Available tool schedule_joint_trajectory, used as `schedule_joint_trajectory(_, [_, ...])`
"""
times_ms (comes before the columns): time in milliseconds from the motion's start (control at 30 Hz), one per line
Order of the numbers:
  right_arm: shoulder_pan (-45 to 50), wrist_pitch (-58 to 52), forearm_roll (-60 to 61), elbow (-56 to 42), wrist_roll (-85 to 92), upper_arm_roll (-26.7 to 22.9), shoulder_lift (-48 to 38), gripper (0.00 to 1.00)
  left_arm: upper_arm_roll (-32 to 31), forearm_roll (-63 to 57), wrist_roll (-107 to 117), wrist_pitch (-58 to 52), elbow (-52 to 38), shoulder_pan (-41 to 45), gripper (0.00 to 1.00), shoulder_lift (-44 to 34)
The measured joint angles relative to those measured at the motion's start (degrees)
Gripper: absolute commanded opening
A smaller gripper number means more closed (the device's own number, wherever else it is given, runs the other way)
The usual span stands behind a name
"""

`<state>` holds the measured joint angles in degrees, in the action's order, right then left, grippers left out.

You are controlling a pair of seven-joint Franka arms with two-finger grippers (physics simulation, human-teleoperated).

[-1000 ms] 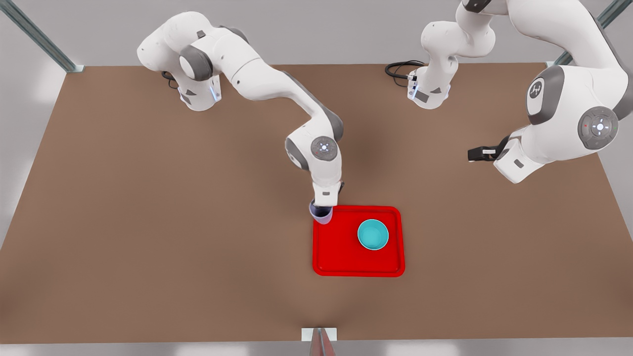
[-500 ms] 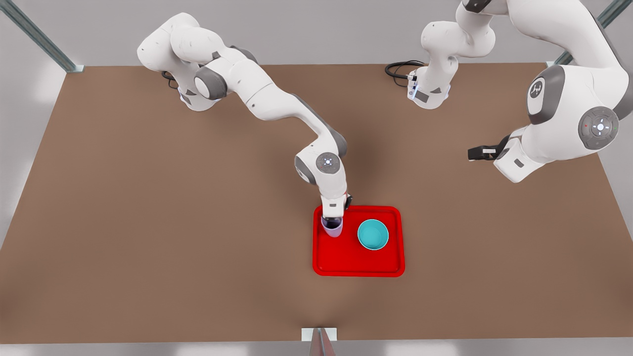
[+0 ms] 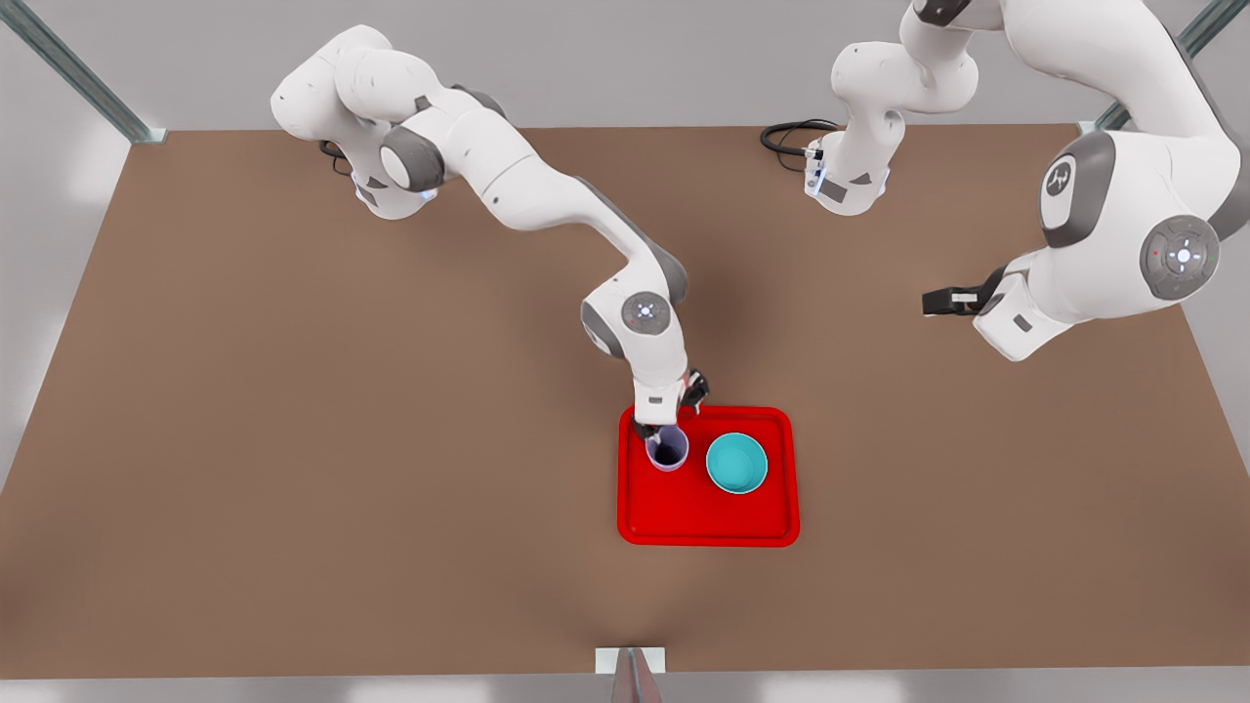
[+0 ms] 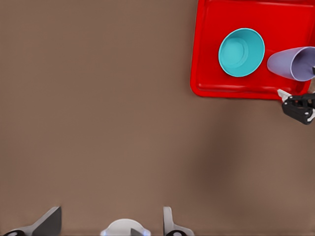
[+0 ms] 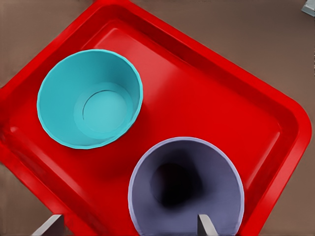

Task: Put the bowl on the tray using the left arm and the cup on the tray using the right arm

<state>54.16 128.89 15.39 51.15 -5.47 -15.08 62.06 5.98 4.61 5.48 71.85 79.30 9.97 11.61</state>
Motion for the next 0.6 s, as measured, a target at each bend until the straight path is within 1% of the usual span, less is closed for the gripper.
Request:
schedule_joint_trajectory(100, [0.06,-1.61,2.21,-0.04,0.39,-0.01,-2.82,1.0,0.06,0.09,-0.04,-0.18,0.0,-0.14,1.0,0.28])
schedule_joint_trajectory(167, [-0.37,-4.73,3.57,0.22,0.61,-0.23,-7.19,1.0,0.03,0.12,-0.04,-0.24,0.0,-0.03,1.0,0.31])
schedule_joint_trajectory(233, [-4.71,-12.83,4.36,2.33,0.81,-0.27,-15.96,1.0,0.0,0.14,-0.02,-0.33,0.0,0.22,1.0,0.26])
schedule_joint_trajectory(300, [-10.36,-22.34,2.1,14.81,1.01,-1.62,-29.3,1.0,-0.02,0.11,-0.04,-0.41,-0.01,0.28,1.0,0.24])
schedule_joint_trajectory(333, [-13.42,-26.91,-0.83,18.99,1.15,-2.06,-34.59,1.0,-0.06,0.44,-0.06,-0.45,-0.04,0.27,1.0,0.23])
schedule_joint_trajectory(367, [-15.4,-31.07,-3.78,21.74,1.55,-4.06,-38.64,1.0,-0.08,0.78,-0.07,-0.46,-0.08,0.28,1.0,0.23])
schedule_joint_trajectory(400, [-18.12,-34.78,-6.11,22.83,2.23,-5.96,-40.78,1.0,-0.07,1.03,-0.08,-0.48,-0.64,0.19,1.0,0.28])
schedule_joint_trajectory(467, [-22.78,-41.65,-9.65,20.8,3.5,-7.57,-42.27,1.0,-0.12,1.26,-0.1,-0.5,-1.41,0.14,1.0,0.57])
schedule_joint_trajectory(533, [-26.65,-47.11,-11.95,19.64,4.6,-5.75,-44.13,1.0,-0.1,1.35,-0.14,-0.51,-2.14,0.21,1.0,0.84])
schedule_joint_trajectory(600, [-28.68,-51.02,-13.51,21.48,5.52,-3.81,-48.36,1.0,-0.16,1.29,-0.2,-0.52,-2.51,0.28,1.0,0.94])
